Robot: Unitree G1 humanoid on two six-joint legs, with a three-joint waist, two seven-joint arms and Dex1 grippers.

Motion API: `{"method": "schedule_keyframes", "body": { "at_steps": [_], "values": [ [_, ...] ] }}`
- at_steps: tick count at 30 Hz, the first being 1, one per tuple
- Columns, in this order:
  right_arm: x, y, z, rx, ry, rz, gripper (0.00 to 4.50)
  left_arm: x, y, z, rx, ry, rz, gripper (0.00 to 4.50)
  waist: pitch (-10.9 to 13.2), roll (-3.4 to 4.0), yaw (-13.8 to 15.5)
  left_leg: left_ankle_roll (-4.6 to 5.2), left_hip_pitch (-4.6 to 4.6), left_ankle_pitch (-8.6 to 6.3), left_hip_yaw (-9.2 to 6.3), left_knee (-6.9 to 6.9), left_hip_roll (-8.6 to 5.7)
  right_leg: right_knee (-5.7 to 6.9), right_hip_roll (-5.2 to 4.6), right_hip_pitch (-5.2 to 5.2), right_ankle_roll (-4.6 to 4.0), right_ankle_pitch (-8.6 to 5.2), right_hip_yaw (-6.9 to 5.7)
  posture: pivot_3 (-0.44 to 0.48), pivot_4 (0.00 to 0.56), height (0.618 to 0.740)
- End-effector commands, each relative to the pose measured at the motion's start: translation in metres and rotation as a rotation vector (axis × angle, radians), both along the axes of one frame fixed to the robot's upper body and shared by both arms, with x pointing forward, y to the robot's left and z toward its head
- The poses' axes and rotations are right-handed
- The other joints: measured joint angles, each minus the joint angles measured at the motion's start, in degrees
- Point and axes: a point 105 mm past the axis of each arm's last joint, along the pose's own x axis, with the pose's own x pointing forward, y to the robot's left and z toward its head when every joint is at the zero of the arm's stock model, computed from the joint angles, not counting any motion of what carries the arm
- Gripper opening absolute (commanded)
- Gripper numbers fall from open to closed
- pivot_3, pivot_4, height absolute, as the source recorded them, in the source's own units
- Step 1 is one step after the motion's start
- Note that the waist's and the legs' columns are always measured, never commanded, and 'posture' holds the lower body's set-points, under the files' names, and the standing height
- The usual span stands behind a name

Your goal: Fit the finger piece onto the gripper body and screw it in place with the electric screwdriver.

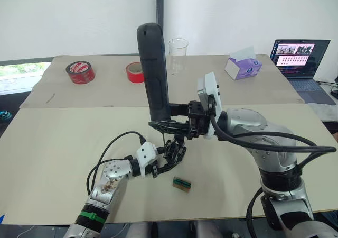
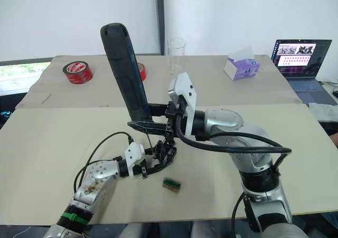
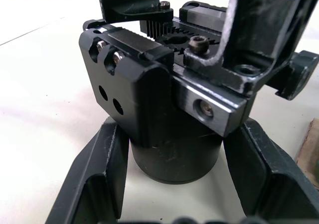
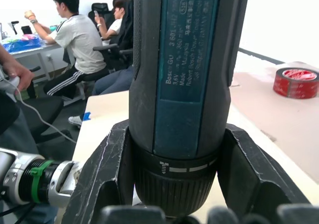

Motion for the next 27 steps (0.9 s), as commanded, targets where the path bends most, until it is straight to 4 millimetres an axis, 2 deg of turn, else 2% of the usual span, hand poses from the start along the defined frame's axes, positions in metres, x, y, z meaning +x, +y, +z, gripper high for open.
{"method": "schedule_keyframes", "body": {
  "at_steps": [1, 27],
  "values": [
    [-0.010, -0.003, 0.020, 0.045, -0.074, 0.018, 1.92, -0.008, 0.009, -0.030, 0.065, 0.126, 0.018, 2.26, 0.0, 0.00, 0.0, 0.00, 0.00, 0.00, 0.00, 0.00, 0.00, 0.00, 0.00, 0.00, 0.00, 0.00, 0.00, 0.000, 0.150, 0.740],
    [-0.006, 0.004, 0.008, 0.014, -0.023, 0.008, 1.92, -0.007, 0.010, -0.030, 0.072, 0.127, 0.013, 2.26, 0.0, 0.00, 0.0, 0.00, -0.02, 0.00, -0.01, 0.00, 0.00, 0.00, 0.02, 0.00, 0.00, 0.00, -0.12, 0.000, 0.150, 0.740]
  ]
}}
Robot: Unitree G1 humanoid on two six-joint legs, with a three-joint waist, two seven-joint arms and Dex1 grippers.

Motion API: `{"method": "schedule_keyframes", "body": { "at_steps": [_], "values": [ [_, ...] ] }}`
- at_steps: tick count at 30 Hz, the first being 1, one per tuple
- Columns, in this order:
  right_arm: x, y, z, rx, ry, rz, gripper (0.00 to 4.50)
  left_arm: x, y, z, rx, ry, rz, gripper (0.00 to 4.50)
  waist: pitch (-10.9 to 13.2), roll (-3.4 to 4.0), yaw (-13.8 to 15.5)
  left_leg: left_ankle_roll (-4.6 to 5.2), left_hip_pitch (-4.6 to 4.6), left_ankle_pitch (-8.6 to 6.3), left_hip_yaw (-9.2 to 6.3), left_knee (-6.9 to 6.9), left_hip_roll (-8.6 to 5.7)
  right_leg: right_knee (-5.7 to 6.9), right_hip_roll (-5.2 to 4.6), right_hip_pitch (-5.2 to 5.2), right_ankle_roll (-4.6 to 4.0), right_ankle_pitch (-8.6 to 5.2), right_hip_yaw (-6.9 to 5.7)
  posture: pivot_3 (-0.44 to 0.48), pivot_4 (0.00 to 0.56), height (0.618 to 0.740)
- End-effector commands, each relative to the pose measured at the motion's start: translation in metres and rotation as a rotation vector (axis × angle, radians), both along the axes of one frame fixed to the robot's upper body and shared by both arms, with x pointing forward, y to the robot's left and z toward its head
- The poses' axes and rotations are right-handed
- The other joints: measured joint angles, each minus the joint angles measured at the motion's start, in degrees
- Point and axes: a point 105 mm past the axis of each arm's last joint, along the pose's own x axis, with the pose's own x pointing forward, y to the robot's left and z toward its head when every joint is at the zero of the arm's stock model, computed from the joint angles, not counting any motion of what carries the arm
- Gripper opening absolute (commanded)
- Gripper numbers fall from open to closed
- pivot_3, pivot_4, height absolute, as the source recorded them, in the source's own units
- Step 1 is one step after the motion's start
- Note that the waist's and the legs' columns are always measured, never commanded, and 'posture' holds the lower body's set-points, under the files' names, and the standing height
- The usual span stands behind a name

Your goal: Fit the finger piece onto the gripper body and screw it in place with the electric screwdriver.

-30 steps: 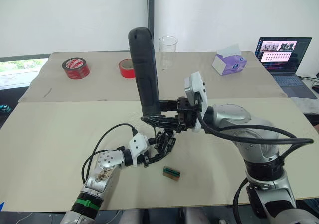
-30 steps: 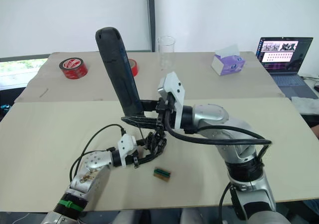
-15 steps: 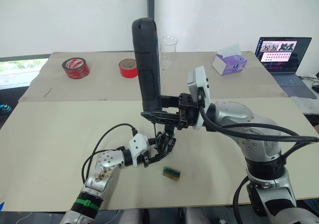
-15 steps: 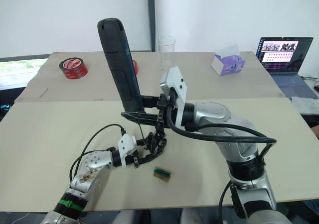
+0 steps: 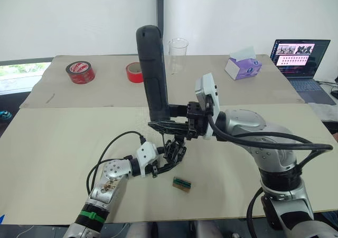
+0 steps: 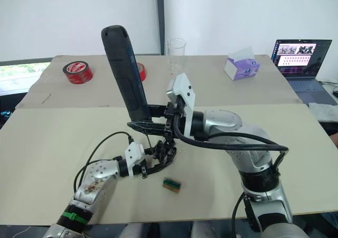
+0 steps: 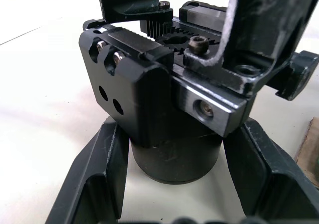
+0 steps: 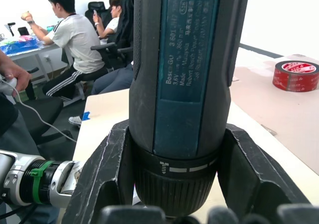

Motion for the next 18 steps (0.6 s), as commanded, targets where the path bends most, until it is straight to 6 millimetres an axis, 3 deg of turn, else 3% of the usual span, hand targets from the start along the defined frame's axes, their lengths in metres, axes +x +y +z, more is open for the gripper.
{"method": "schedule_keyframes", "body": {
  "at_steps": [1, 18],
  "values": [
    [-0.0064, 0.0012, 0.0127, 0.031, -0.058, 0.015, 1.92, -0.0075, 0.0094, -0.0308, 0.070, 0.128, 0.018, 2.26, 0.0, 0.00, 0.0, 0.00, 0.00, 0.00, 0.00, 0.00, 0.00, 0.00, 0.00, 0.00, 0.00, 0.00, 0.00, 0.000, 0.150, 0.740],
    [-0.0023, 0.0013, 0.0091, 0.019, -0.065, -0.006, 1.92, -0.0079, 0.0094, -0.0312, 0.068, 0.129, 0.021, 2.26, 0.0, 0.00, 0.0, 0.00, -0.01, 0.00, -0.01, 0.00, 0.00, 0.00, 0.01, 0.00, 0.00, 0.00, -0.01, 0.000, 0.150, 0.740]
  ]
}}
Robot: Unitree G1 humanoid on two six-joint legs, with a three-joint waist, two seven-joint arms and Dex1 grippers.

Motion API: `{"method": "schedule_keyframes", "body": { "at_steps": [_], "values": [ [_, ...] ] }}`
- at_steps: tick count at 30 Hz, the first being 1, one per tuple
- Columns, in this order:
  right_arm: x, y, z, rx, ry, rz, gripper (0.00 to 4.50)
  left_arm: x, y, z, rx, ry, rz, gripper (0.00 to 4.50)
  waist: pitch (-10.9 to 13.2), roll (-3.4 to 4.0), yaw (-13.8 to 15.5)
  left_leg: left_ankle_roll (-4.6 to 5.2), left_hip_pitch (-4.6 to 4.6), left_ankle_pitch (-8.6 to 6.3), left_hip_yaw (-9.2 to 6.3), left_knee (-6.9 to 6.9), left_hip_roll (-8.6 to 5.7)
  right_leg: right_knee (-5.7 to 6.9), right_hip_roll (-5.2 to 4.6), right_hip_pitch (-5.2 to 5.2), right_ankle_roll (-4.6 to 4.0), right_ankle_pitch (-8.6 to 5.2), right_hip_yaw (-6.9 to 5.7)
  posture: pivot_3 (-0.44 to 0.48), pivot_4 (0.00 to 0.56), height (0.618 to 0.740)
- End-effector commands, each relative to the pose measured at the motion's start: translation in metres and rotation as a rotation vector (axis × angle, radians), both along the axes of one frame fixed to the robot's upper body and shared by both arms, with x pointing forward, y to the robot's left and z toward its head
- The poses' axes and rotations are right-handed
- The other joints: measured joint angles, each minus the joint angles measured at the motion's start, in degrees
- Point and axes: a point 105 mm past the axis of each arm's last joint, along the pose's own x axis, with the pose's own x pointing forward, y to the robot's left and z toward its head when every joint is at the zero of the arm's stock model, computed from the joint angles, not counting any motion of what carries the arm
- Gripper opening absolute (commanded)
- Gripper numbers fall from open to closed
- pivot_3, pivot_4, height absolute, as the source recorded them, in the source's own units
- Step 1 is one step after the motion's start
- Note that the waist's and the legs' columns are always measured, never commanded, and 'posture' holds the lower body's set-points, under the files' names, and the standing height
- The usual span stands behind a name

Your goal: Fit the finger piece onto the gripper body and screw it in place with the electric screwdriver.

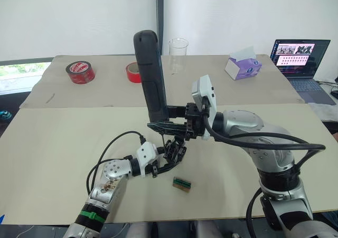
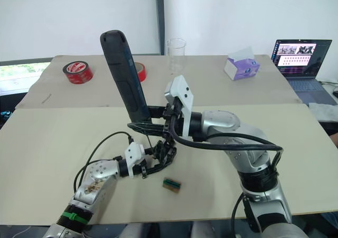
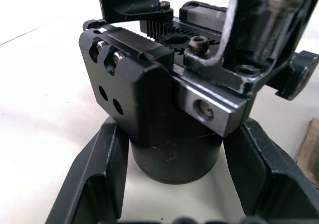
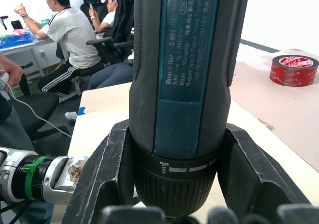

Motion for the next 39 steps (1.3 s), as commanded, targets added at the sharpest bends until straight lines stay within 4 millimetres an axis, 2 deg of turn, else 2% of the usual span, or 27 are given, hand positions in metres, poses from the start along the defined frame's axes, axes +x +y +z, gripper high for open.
{"method": "schedule_keyframes", "body": {
  "at_steps": [1, 39],
  "values": [
    [-0.005, 0.000, 0.012, 0.037, -0.060, 0.014, 1.92, -0.008, 0.009, -0.031, 0.068, 0.129, 0.021, 2.26, 0.0, 0.00, 0.0, 0.00, 0.00, 0.00, 0.00, 0.00, 0.00, 0.00, 0.00, 0.00, 0.00, 0.00, 0.00, 0.000, 0.150, 0.740],
    [0.002, -0.002, 0.000, 0.052, -0.051, -0.027, 1.92, -0.007, 0.011, -0.030, 0.067, 0.127, 0.026, 2.26, 0.0, 0.00, 0.0, 0.00, 0.00, 0.00, -0.02, 0.00, 0.00, 0.01, 0.00, 0.00, 0.00, 0.00, -0.08, 0.000, 0.150, 0.740]
  ]
}}
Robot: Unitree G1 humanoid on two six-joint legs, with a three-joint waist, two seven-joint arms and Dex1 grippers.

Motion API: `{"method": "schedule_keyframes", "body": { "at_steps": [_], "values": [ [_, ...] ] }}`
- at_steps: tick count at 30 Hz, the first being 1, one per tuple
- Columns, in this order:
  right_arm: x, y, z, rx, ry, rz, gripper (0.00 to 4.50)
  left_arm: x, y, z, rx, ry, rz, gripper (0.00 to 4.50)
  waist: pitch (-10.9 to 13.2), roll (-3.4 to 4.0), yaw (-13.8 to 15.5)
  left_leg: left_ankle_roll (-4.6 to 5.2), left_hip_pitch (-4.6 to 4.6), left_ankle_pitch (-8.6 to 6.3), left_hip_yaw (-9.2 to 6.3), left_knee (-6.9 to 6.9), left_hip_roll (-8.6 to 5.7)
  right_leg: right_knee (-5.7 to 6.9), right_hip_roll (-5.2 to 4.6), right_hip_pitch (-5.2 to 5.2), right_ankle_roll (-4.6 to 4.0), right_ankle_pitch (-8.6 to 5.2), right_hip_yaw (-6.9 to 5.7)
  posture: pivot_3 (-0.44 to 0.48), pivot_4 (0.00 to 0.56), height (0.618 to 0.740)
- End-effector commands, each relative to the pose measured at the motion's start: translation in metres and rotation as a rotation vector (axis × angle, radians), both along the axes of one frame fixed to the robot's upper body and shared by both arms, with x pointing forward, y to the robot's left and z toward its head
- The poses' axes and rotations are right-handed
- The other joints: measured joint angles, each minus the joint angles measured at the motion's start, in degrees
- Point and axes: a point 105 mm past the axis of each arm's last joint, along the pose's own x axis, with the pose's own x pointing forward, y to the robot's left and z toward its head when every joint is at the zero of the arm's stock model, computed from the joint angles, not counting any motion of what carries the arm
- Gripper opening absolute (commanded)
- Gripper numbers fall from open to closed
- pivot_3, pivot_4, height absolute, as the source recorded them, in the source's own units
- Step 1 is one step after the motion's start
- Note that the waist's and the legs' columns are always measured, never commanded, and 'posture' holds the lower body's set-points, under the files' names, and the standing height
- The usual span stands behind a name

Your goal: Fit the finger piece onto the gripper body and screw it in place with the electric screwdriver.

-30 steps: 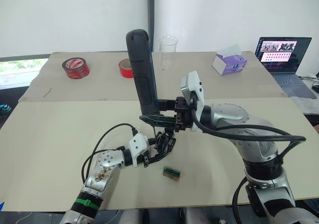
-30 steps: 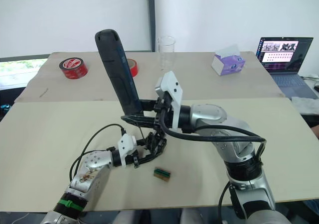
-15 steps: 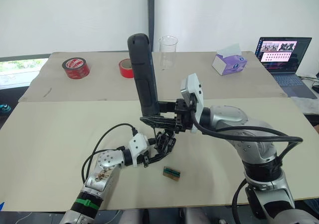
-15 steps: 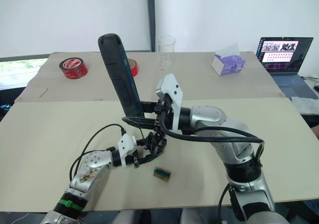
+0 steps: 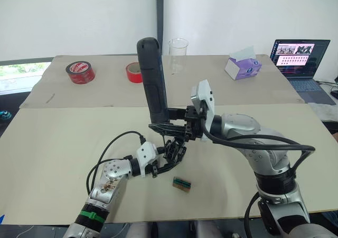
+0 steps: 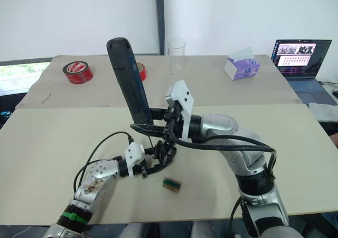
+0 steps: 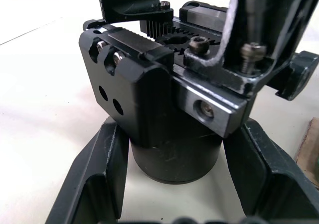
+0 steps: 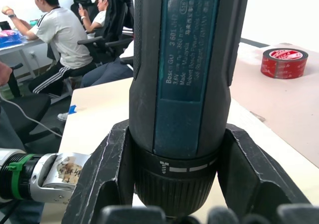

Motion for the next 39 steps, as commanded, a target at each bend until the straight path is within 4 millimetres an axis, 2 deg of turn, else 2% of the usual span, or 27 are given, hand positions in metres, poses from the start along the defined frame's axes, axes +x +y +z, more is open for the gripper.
{"method": "schedule_keyframes", "body": {
  "at_steps": [1, 15, 21, 35, 39],
  "values": [
    [-0.005, 0.000, 0.011, 0.046, -0.064, 0.014, 1.92, -0.008, 0.010, -0.031, 0.068, 0.128, 0.023, 2.26, 0.0, 0.00, 0.0, 0.00, 0.00, 0.00, 0.00, 0.00, 0.00, 0.00, 0.00, 0.00, 0.00, 0.00, 0.00, 0.000, 0.150, 0.740],
    [-0.005, -0.005, -0.001, 0.069, -0.045, 0.016, 1.92, -0.008, 0.011, -0.031, 0.070, 0.131, 0.022, 2.26, 0.0, 0.00, 0.0, 0.00, 0.03, 0.00, 0.00, 0.00, 0.00, -0.01, 0.03, 0.04, 0.00, 0.00, -0.01, 0.000, 0.150, 0.740],
    [-0.014, -0.005, -0.013, 0.059, -0.086, 0.069, 1.92, -0.008, 0.012, -0.031, 0.075, 0.134, 0.018, 2.26, 0.0, 0.00, -0.1, 0.00, 0.08, 0.00, 0.00, -0.01, 0.00, -0.01, 0.07, 0.10, 0.00, 0.00, -0.02, 0.000, 0.150, 0.740],
    [-0.009, 0.002, -0.035, 0.057, -0.093, 0.066, 1.92, -0.008, 0.020, -0.032, 0.091, 0.141, 0.022, 2.26, 0.0, 0.00, -0.3, -0.11, 0.44, -0.06, 0.00, -0.12, 0.09, 0.02, 0.20, 0.26, -0.11, -0.07, 0.01, 0.000, 0.150, 0.740],
    [-0.007, 0.001, -0.048, 0.014, -0.103, 0.078, 1.92, -0.009, 0.022, -0.034, 0.093, 0.142, 0.023, 2.26, 0.0, 0.00, -0.3, -0.17, 0.55, -0.07, 0.00, -0.16, 0.17, 0.04, 0.26, 0.29, -0.18, -0.11, 0.02, 0.000, 0.150, 0.740]
  ]
}}
